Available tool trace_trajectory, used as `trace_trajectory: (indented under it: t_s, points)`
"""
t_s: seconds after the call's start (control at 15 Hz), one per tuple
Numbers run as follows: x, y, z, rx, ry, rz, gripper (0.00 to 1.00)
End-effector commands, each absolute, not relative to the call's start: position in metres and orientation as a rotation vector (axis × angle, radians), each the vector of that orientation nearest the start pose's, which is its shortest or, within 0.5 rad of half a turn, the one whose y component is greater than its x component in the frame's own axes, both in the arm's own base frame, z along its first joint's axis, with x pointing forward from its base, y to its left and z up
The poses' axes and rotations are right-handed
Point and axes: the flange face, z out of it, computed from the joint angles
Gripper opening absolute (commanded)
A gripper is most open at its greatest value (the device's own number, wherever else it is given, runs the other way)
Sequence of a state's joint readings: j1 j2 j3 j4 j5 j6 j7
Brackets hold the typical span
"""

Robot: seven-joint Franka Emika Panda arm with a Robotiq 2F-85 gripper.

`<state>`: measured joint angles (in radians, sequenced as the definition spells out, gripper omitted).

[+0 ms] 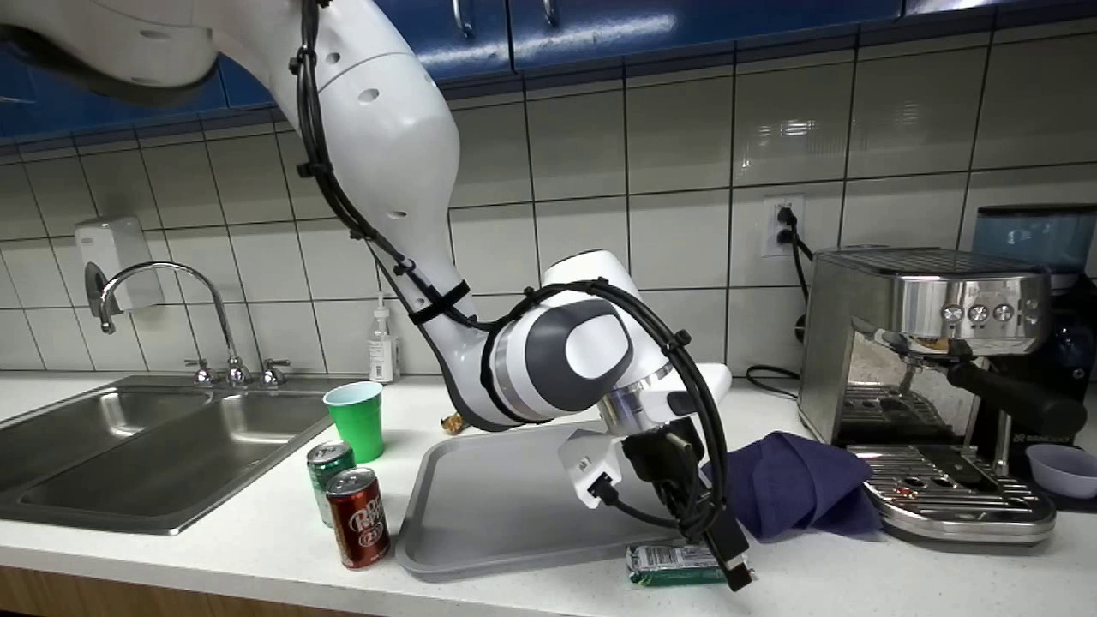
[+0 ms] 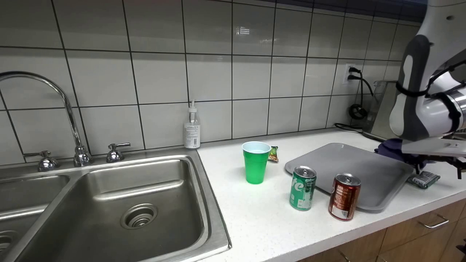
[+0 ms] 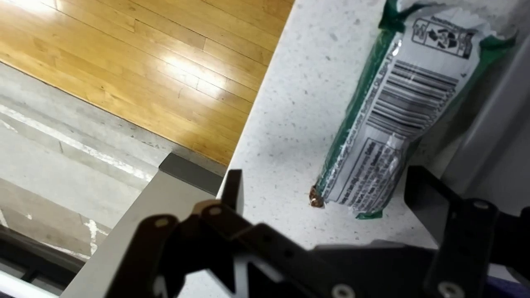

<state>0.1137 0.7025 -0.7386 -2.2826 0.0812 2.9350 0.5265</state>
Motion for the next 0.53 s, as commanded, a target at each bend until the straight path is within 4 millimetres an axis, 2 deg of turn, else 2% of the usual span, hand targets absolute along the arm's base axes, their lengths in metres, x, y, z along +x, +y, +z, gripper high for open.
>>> trace_trajectory:
  t_s: [0.0, 0.47]
  points:
    - [0.425, -0.3431, 0.137, -3.042, 1.825, -0.206, 1.0]
    - [0.4308, -0.3413, 0.1331, -2.965, 1.845, -0.199, 1.0]
